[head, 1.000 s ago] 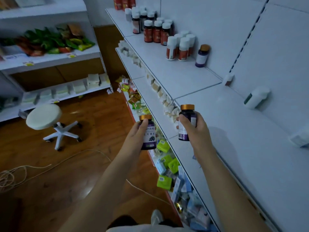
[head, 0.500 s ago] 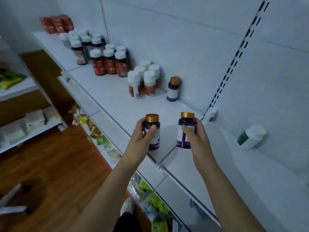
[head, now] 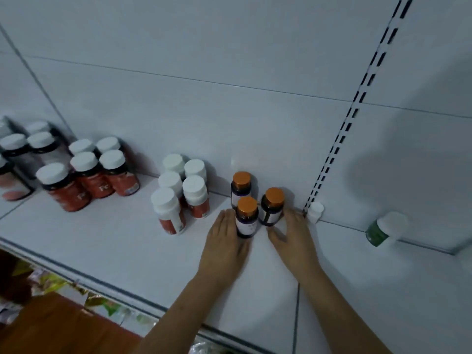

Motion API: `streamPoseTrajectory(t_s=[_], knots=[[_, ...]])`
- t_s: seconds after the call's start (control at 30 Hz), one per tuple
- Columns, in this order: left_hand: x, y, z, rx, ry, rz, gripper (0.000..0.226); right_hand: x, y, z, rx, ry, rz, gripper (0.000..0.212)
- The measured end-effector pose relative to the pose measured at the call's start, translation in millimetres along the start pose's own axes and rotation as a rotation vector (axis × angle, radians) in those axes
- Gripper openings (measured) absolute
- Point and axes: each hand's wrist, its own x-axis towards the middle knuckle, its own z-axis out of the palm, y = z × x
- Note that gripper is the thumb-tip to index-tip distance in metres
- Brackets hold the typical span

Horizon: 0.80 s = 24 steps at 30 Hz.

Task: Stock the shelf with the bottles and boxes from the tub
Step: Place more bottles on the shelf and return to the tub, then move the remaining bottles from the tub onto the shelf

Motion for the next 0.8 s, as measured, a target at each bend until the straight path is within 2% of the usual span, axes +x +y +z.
streamPoseTrajectory(t_s=[0.03, 0.1, 0.23, 0.5, 0.6, 0.67, 0.8], knots=[[-0.1, -4.2, 5.1, 0.078, -0.011, 0.028, 0.06, -3.9, 5.3, 2.4, -0.125, 0.04, -0.017, 0.036], [2.2, -6.1, 9.2, 0.118, 0.004, 0.052, 0.067, -4.6, 9.0, 4.2, -0.223, 0.096, 0.009, 0.032], [10.3, -4.5, 5.1, 0.067, 0.022, 0.042, 0.08, -2.8, 8.9, 6.2, -0.247, 0.145, 0.039, 0.027], [5.0, -2.1, -3.5, 0.016, -0.03, 0.056, 0.075, -19.2, 2.5, 2.1, -0.216, 0.13, 0.085, 0.034], [-19.5, 10.8, -6.7, -0.065, 0.061, -0.037, 0.063, -42.4, -3.5, -9.7, -0.149, 0.113, 0.148, 0.04], [-39.9, 27.6, -6.4, -0.016, 0.133, -0.072, 0.05, -56.0, -3.9, -22.9, -0.111, 0.14, 0.184, 0.042], [-61.2, 65.9, 7.5, 0.041, 0.024, 0.018, 0.034, -87.0, 3.2, -61.6, -0.081, 0.216, 0.309, 0.044]])
